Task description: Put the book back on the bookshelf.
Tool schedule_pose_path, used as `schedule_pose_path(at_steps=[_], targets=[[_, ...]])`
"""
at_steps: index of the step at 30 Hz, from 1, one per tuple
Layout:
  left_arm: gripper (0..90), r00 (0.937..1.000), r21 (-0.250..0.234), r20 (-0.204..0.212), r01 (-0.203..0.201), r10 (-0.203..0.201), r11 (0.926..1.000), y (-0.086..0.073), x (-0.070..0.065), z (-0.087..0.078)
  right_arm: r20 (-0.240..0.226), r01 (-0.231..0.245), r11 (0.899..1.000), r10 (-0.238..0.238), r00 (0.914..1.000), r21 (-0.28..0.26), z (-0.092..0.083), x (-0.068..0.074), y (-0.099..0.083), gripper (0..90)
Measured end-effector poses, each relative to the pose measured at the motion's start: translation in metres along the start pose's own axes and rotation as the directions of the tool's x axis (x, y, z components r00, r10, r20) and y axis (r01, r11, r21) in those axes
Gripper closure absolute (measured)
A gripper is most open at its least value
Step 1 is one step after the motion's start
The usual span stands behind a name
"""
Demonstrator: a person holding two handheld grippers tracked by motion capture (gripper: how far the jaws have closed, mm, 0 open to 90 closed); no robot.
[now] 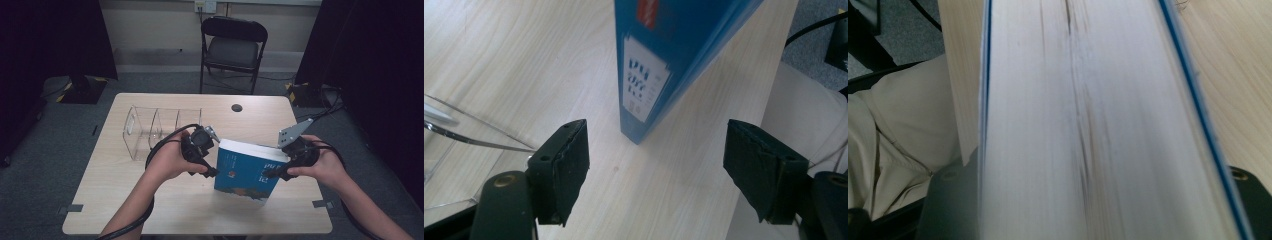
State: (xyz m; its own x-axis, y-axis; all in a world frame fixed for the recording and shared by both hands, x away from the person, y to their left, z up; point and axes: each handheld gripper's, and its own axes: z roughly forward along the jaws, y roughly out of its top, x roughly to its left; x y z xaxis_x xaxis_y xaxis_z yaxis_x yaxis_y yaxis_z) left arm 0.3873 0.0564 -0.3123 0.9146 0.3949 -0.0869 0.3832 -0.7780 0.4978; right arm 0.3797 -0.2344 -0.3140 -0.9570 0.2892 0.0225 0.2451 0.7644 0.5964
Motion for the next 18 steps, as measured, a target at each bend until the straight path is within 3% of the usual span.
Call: schedule_pose_path(at_steps=[7,18], targets=[[26.2,0.9992,-0.009,-0.010,-0.038,0.038,0.9992,0.014,-0.004,-0.008,0.006,0.004,1.000,-0.004,1.0000,0.001,0.002,0.000,-0.005,34.9],[26.8,0.9963,0.000,-0.009,-0.086,0.086,0.9963,0.033,-0.011,-0.008,-0.003,-0.018,1.000,0.018,0.9998,0.009,0.004,0.000,-0.012,34.2]])
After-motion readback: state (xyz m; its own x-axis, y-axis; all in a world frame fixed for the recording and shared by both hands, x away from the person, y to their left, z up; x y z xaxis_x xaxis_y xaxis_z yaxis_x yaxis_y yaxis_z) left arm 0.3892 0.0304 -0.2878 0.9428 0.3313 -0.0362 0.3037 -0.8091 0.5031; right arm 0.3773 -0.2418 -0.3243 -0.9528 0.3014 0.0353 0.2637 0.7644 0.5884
